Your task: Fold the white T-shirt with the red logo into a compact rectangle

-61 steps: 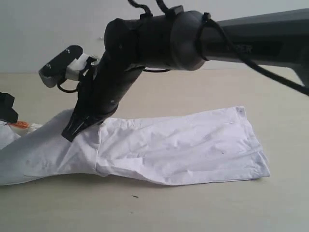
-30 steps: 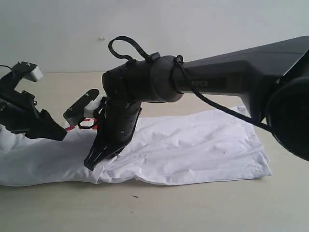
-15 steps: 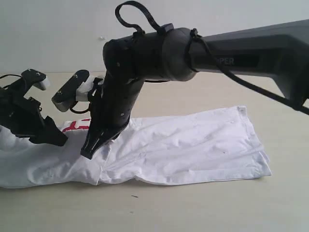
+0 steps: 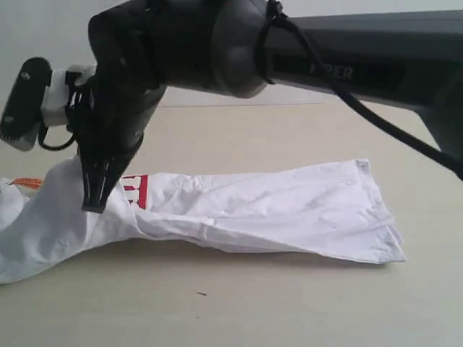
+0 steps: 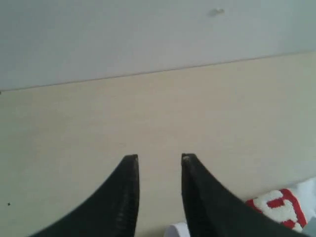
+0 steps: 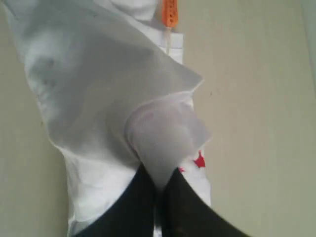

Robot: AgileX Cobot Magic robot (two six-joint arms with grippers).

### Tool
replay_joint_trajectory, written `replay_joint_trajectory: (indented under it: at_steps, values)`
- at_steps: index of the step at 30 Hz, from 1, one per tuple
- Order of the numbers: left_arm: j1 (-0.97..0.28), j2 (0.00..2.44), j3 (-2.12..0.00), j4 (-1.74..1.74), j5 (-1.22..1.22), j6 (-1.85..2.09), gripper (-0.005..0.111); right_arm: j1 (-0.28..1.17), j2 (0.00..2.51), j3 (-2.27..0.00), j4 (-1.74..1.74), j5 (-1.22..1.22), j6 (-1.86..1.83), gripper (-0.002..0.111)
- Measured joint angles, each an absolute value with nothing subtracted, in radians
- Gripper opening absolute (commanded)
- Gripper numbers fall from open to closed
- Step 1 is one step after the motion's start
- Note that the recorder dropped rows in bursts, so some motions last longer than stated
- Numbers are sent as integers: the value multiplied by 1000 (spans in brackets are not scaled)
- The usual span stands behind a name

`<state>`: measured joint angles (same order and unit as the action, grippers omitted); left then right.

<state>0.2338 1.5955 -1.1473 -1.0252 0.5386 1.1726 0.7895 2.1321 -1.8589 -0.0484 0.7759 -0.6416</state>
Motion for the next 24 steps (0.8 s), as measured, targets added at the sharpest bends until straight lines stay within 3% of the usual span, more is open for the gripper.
replay_joint_trajectory:
  at_steps: [3,9,17,18,22,24]
  values:
    - [247,1613,-1129,-1082,535,1187,31,872,2178,-1810,-144,773,-648,0]
    - [247,1620,-1117,-1107,557,1193,31,723,2293,-1850,-201,961,-406,0]
    - [247,1620,-1117,-1106,564,1196,31,709,2305,-1855,-140,1088,-440,2]
    - [247,1620,-1117,-1105,564,1196,31,709,2305,-1860,-117,1088,-455,6]
    - [247,1620,-1117,-1105,564,1196,31,709,2305,-1909,-50,1086,-488,50]
    - [247,1620,-1117,-1105,564,1204,31,709,2305,-1961,-43,1113,-492,54]
